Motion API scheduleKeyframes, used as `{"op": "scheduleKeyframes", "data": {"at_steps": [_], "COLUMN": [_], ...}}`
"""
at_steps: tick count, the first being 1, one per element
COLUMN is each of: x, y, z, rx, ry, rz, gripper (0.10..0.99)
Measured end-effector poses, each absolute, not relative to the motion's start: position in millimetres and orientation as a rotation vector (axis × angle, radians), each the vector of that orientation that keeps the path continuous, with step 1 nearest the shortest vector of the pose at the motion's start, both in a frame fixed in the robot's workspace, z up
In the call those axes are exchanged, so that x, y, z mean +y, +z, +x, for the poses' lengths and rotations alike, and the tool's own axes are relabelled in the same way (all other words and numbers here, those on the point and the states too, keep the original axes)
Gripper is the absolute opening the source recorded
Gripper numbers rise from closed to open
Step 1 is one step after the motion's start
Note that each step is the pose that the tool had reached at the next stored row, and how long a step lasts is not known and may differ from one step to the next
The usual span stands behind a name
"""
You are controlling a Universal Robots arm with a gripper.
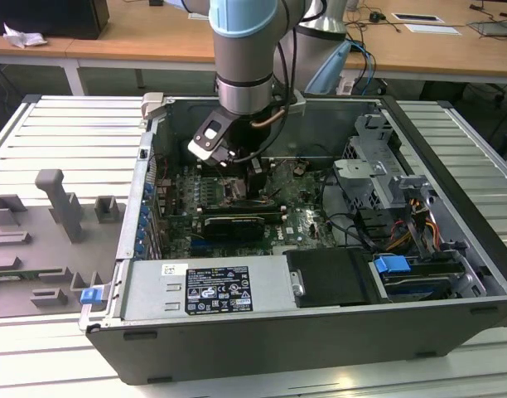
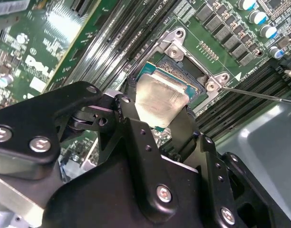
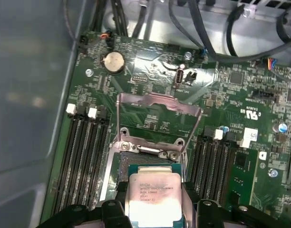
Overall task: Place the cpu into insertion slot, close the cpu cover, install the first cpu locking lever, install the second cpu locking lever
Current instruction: 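Place the cpu into insertion slot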
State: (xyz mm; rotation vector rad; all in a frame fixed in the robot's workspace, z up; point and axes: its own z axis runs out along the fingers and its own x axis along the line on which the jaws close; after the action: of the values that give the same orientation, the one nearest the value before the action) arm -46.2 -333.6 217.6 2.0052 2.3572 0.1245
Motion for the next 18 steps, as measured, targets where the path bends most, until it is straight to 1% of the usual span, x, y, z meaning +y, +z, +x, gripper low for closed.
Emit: {"op": "scheduleKeyframes", "data": {"at_steps": [18], "x": [-324.7], "y": [209.6], "z": [-46.2], "rx": [2.208], "ry": [0.110], "rz": [2.171], "gripper": [0.529]}}
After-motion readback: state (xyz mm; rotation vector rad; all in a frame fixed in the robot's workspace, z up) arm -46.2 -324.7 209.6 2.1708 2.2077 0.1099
